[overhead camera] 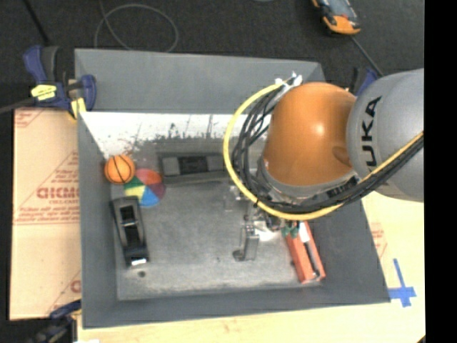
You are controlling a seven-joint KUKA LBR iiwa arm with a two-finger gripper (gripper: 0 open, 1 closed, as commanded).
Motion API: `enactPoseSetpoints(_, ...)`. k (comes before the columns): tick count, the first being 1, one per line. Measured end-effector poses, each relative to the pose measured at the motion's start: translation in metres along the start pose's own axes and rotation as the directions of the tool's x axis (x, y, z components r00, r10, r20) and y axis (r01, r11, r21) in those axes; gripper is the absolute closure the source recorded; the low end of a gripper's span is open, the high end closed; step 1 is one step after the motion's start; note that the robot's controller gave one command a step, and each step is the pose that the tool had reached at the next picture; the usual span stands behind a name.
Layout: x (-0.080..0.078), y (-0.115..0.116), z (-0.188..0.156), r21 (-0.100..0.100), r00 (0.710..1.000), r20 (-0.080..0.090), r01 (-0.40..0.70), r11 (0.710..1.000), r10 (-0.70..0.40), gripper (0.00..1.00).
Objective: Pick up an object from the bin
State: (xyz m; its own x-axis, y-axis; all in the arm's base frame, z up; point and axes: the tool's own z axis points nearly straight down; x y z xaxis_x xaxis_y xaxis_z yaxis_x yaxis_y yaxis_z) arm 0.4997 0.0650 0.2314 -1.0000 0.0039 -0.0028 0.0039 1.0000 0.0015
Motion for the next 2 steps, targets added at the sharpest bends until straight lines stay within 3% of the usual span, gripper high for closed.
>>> enactPoseSetpoints(2, 0.02, -0.067, 0.065, 0.003, 1.0, -0.003, 0.015, 1.0, -0.015, 0.0)
